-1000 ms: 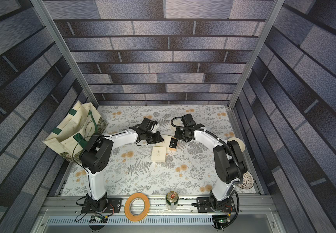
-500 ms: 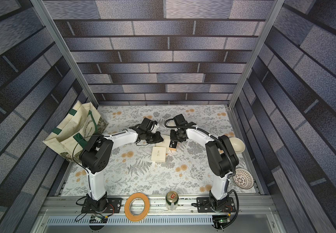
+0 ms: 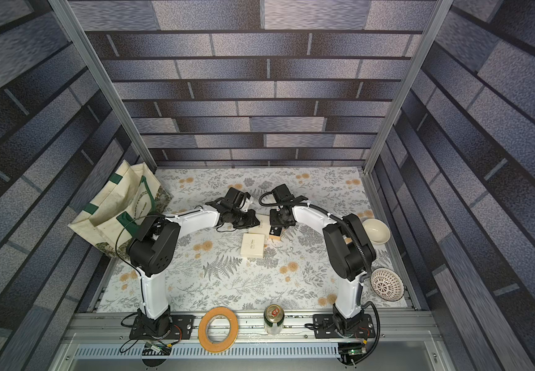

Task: Take out the earrings from the drawer-style jewelry box
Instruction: Pick up the earring from the drawer.

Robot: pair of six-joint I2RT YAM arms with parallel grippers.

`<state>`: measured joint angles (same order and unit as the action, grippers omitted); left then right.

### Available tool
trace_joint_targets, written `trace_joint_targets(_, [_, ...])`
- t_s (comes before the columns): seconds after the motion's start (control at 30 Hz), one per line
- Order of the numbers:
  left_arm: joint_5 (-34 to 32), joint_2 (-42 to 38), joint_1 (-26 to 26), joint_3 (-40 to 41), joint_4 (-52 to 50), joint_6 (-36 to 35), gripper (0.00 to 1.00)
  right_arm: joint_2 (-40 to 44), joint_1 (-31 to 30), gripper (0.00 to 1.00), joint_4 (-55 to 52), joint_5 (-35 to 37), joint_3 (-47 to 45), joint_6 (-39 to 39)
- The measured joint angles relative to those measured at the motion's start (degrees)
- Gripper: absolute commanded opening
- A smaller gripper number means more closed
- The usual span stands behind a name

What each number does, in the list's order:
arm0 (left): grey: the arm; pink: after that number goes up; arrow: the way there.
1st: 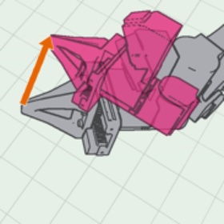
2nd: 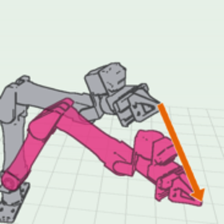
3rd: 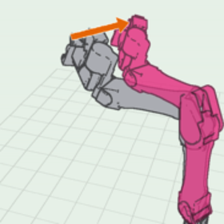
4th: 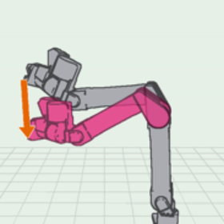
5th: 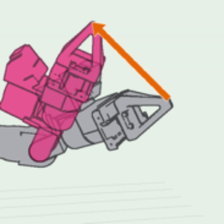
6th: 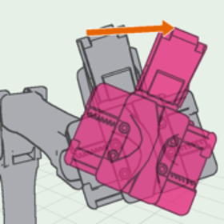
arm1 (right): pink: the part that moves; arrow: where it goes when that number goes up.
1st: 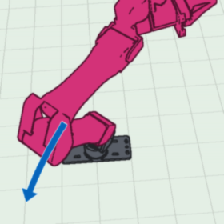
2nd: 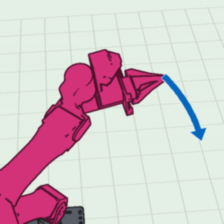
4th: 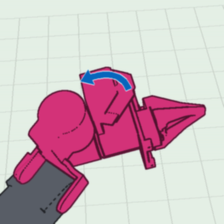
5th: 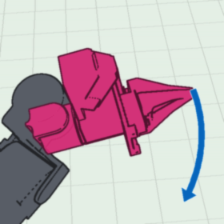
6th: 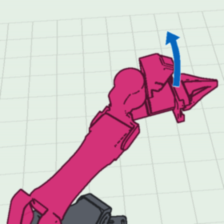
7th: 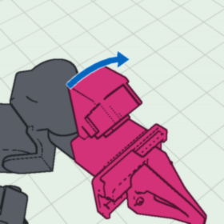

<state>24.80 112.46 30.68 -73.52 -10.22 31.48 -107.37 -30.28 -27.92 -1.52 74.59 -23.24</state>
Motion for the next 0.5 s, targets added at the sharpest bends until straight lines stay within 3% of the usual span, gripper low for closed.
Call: trace_joint_targets(0.5, [0.0,0.1,0.0,0.0,0.0,0.0,0.12,-1.2,-0.7,0.18,0.3,1.7,0.2,0.2])
